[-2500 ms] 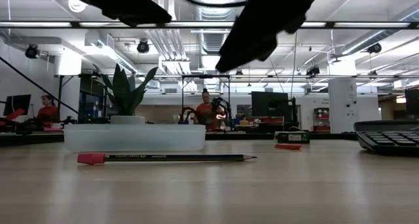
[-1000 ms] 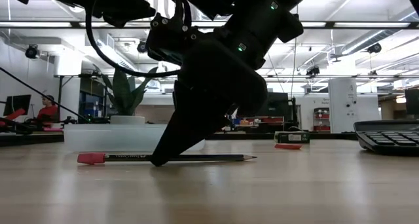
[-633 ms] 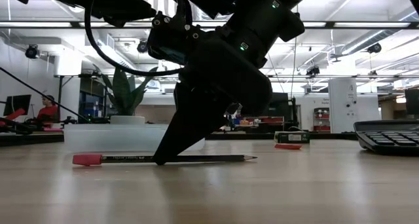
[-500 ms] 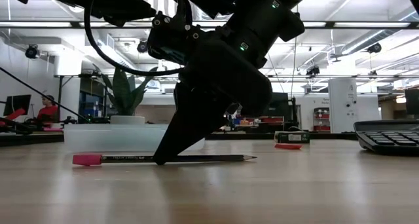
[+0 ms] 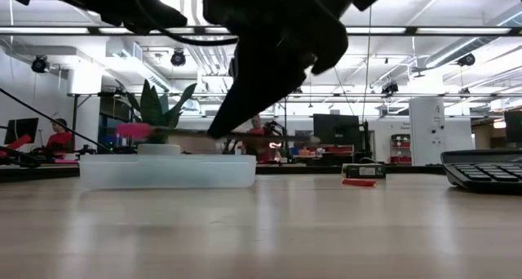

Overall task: Pack school essentials
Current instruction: Put the black pencil into the blue supply box

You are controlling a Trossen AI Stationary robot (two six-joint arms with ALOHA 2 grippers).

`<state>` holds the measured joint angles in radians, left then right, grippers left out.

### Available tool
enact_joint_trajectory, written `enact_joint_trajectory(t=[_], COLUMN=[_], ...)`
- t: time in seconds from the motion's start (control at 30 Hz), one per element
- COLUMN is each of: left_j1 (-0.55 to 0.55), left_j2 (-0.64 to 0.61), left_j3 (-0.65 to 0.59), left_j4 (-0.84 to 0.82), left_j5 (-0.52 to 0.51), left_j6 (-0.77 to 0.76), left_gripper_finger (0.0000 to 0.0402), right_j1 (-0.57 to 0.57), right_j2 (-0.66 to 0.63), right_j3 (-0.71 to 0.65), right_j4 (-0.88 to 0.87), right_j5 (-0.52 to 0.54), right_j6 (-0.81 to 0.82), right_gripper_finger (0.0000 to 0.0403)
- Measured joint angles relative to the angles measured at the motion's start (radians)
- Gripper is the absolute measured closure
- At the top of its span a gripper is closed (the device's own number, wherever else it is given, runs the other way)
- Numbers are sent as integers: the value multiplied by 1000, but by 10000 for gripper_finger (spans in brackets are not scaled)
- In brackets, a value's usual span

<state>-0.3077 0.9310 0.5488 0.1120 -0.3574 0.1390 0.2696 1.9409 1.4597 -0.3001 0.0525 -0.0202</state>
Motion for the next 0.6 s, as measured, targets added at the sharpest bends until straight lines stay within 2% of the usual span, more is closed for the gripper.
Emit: enact_joint_trajectory(t=[0.23,0.4,0.6], left_j1=[0,0,0], left_j2=[-56,-114,-159], left_j3=[-44,-73,-81], left_j4=[3,5,10], left_j5=[-16,-73,-83], left_j6=[-1,-1,-1], left_gripper_finger=[288,288,288], right_j1=[-76,-143,-209], right_j2=[-56,-52,-10], right_j3=[2,2,66], right_j4=[-15,-9,-11], right_j5=[2,2,0], right_j6=[0,-19,-65], right_gripper_finger=[390,390,390])
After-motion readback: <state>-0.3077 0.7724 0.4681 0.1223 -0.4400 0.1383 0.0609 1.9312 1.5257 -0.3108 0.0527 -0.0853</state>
